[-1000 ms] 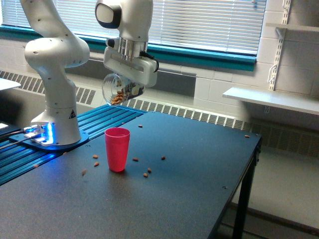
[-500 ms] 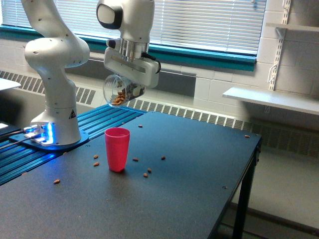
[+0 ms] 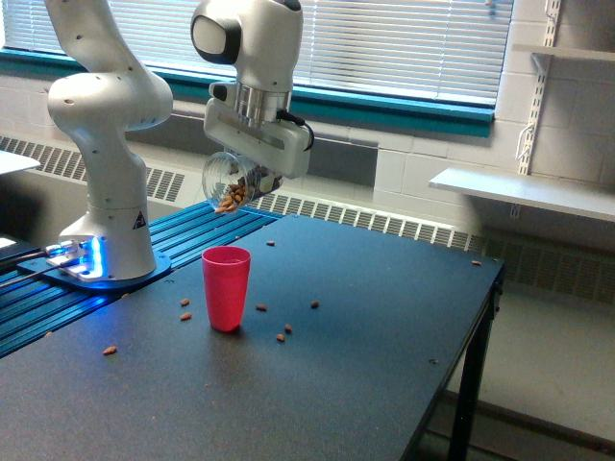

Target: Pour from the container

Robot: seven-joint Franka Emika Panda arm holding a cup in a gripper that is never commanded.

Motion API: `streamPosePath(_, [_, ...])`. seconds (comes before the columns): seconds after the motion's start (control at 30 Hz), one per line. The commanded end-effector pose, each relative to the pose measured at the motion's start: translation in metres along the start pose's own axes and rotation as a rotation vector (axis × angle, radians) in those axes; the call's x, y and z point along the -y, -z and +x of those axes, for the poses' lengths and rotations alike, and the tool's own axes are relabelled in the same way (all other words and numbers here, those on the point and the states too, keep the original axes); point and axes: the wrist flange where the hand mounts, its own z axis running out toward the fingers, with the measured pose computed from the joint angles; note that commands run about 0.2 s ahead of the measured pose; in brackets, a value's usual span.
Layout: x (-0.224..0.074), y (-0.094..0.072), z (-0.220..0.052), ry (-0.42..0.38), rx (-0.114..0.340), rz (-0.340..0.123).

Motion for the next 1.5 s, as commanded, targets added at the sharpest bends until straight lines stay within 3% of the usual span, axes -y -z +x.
streamPosePath(0.03, [0.0, 0.001, -0.005, 0.009, 0.014, -0.007])
streamPosePath(0.27, [-0.001, -0.006, -0.004, -0.009, -0.018, -0.023])
streamPosePath(1.5, [0.003, -0.015, -0.015, -0.021, -0.009, -0.059])
